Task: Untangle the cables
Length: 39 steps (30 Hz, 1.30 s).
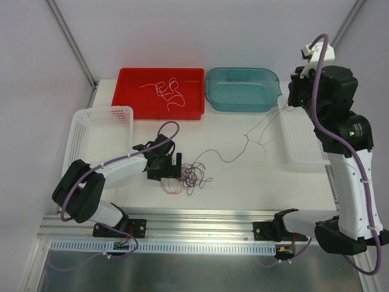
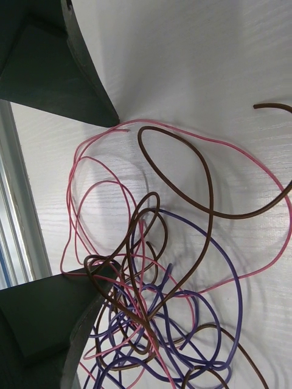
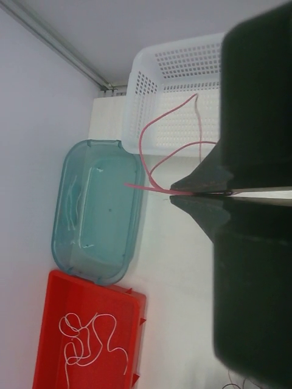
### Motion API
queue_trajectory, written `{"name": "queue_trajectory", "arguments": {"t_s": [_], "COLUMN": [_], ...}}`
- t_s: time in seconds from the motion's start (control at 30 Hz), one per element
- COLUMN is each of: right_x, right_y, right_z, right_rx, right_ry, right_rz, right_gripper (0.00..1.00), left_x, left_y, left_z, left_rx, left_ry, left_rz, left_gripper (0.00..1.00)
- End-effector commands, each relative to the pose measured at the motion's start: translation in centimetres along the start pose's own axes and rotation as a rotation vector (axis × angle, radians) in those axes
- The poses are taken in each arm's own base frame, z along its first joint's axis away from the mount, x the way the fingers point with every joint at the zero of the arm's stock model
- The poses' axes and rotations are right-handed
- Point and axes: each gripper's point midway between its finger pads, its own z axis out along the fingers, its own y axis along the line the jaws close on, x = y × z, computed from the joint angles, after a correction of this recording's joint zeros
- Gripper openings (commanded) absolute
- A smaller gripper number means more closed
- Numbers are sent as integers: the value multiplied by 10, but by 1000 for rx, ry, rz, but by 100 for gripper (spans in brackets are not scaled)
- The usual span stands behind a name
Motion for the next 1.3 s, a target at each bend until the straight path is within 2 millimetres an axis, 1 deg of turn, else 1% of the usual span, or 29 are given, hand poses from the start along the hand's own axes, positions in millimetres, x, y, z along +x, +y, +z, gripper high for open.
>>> {"name": "queue_trajectory", "arguments": {"t_s": [0.0,0.03,0.07,0.1,0.13,0.3,0.37,0.4,0.43,0.47,0.5,0.53,0.57,0.6,0.67,0.7,0.73,0.8,0.83,0.9,0.93,0.97,1.0,1.03,1.07,1.13,1.17,1.23,1.27], "right_x": [-42,-55,-63,-73,-88,-125,-137,-141,-144,-151,-151,-152,-156,-156,-156,-154,-150,-143,-139,-130,-116,-113,-105,-85,-77,-57,-36,-19,-3], "right_y": [-24,-30,-33,-41,-48,-85,-95,-104,-108,-110,-117,-123,-119,-129,-132,-142,-145,-158,-159,-166,-169,-168,-170,-174,-175,-184,-189,-188,-189], "right_z": [-22,-29,-33,-37,-46,-59,-61,-62,-62,-62,-54,-53,-49,-41,-31,-28,-16,-10,-4,-2,8,8,12,25,27,34,44,52,58], "right_rx": [60,75,83,108,128,270,298,327,336,330,343,352,307,316,282,298,278,280,275,297,298,294,299,309,317,344,353,336,330], "right_ry": [-136,-174,-199,-229,-274,-411,-459,-478,-492,-525,-524,-530,-545,-543,-545,-542,-522,-507,-492,-469,-431,-427,-411,-363,-354,-316,-271,-236,-201], "right_rz": [21,31,35,40,46,79,107,124,138,163,181,201,248,264,312,327,341,369,369,375,383,382,386,395,396,408,416,418,427], "right_gripper": [1,1,1,1,1,1,1,1,1,1,1,1,1,1,1,1,1,1,1,1,1,1,1,1,1,1,1,1,1], "left_x": [8,6,7,5,5,13,17,19,20,21,21,24,24,27,28,29,31,37,37,40,39,38,34,30,28,16,11,-4,-7], "left_y": [3,3,4,4,5,11,14,17,18,18,19,21,22,24,25,27,29,34,35,36,34,31,25,20,16,1,-5,-23,-28], "left_z": [9,9,10,10,11,19,21,22,22,23,23,23,24,25,24,24,24,25,24,25,24,23,21,18,15,5,0,-18,-25], "left_rx": [-4,-5,-10,-13,-16,-42,-50,-55,-58,-59,-60,-67,-68,-73,-72,-75,-74,-80,-78,-69,-60,-46,-20,1,18,81,107,181,203], "left_ry": [40,36,37,33,34,65,66,70,70,71,71,75,75,80,79,78,79,84,82,86,82,79,75,67,60,32,16,-30,-41], "left_rz": [27,27,27,29,29,13,10,7,4,1,1,-4,-8,-13,-22,-27,-31,-42,-51,-63,-62,-60,-57,-53,-44,-33,-21,-7,5], "left_gripper": [98,98,98,98,98,98,98,98,98,98,98,98,98,98,97,98,98,97,97,97,97,97,97,97,98,99,99,99,99]}}
